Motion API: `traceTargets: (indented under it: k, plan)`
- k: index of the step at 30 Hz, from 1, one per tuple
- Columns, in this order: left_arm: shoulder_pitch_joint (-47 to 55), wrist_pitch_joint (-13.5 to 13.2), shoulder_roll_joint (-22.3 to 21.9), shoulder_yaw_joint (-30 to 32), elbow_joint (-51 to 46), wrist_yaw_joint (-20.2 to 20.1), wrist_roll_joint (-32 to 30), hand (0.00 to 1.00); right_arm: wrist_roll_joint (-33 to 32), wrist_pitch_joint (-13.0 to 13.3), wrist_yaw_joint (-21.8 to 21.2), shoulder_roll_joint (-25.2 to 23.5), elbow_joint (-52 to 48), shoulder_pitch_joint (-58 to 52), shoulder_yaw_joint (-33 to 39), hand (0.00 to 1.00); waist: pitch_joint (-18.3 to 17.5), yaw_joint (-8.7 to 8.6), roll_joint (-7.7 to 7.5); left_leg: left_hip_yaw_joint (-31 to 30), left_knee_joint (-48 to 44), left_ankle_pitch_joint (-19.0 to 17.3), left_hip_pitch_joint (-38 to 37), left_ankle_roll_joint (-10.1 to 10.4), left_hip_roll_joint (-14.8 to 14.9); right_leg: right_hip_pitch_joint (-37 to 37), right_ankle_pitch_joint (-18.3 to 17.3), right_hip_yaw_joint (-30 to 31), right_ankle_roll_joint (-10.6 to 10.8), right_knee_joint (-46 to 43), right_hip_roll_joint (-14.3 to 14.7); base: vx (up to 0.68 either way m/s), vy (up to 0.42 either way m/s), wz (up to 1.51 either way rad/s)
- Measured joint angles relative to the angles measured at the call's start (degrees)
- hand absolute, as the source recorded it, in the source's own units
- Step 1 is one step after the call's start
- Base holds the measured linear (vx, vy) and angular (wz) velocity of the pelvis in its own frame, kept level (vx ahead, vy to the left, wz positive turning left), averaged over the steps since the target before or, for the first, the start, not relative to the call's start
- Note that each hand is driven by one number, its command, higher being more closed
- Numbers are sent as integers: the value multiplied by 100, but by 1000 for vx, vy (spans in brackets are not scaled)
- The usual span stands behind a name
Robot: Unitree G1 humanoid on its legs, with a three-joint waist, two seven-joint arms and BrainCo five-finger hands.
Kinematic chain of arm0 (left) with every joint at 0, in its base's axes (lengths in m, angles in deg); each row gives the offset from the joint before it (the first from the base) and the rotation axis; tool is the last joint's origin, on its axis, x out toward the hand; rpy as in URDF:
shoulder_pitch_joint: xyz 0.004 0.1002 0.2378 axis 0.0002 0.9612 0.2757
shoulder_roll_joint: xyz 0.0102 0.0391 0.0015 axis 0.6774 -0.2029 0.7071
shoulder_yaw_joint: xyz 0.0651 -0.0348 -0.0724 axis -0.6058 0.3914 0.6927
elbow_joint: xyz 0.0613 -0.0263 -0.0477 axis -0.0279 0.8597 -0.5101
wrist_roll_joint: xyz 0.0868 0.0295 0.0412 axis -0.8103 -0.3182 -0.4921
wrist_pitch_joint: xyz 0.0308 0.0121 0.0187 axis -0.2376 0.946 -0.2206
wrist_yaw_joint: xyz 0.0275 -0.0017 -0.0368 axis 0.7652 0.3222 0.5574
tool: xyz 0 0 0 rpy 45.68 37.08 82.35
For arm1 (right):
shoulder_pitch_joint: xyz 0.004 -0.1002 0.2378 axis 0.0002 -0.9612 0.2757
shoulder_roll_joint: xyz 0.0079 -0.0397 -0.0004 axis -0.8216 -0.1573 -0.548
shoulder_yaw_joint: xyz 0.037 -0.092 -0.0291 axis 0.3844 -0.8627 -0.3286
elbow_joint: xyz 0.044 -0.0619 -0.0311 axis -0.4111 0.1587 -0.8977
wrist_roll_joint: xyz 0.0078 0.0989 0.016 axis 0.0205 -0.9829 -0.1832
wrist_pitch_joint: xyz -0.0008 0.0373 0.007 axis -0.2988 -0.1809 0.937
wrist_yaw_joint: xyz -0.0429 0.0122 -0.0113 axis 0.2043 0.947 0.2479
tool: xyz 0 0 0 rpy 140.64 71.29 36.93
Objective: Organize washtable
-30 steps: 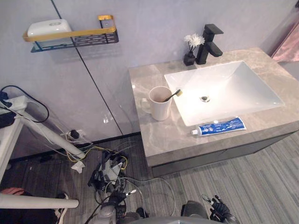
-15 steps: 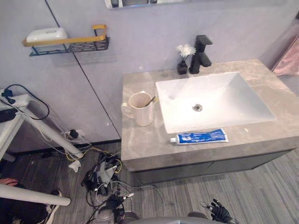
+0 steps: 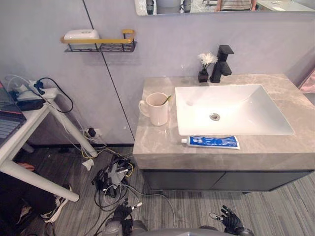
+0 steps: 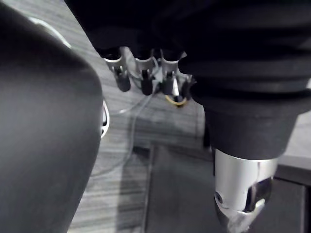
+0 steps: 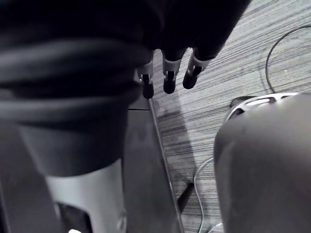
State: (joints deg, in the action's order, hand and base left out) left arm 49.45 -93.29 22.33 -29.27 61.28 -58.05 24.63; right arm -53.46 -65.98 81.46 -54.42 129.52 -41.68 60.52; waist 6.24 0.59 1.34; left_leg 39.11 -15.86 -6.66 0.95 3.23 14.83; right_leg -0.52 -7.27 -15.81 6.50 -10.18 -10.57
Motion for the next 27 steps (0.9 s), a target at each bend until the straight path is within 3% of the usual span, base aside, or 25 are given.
traceTargets:
  k: [1,5,8,16,21,23,27]
  plan:
    - [7,43,47,-52,32,-25,-59,0,23,-15,6,-74,0,-72,113,0,-58,-29,-73,72,797,323,-214,-2,-453,37,108,82,21,149,-149,64,112,-2]
    - [11,41,-14,-424,32,-126,-403,0,25,-120,66,-86,89,-219,598,0,-186,-131,38,167,2021,835,-588,-9,-1018,45,266,102,107,396,-257,105,100,-1]
    - [-27,32,-59,-486,27,-148,-405,0,118,-127,106,-91,229,-232,744,0,-242,-167,83,206,2105,900,-624,-61,-1053,15,348,126,138,494,-226,129,16,-9]
    - [-169,-71,-54,-357,26,-125,-271,0,171,-122,104,-195,232,-213,901,0,-187,-152,-30,294,2113,902,-721,-43,-1004,-75,422,261,74,763,-100,81,-25,-14]
    - [24,-144,-68,655,22,-91,1051,0,142,-106,111,-355,259,-227,1238,0,-141,-133,-128,256,2113,901,-723,-27,-971,-94,425,232,69,786,-68,5,-6,0]
    - [81,-228,-92,1204,-57,-6,2152,0,-29,-86,129,-396,256,-307,1397,0,-140,-104,-127,158,2115,903,-720,-23,-972,-173,431,132,74,844,-73,-18,-3,21]
    - [332,-537,-330,2779,-1565,189,3604,0,-66,-21,150,-471,226,-574,1601,0,-179,4,-140,-125,2120,941,-595,6,-964,-254,441,-121,74,932,-70,-29,-10,30]
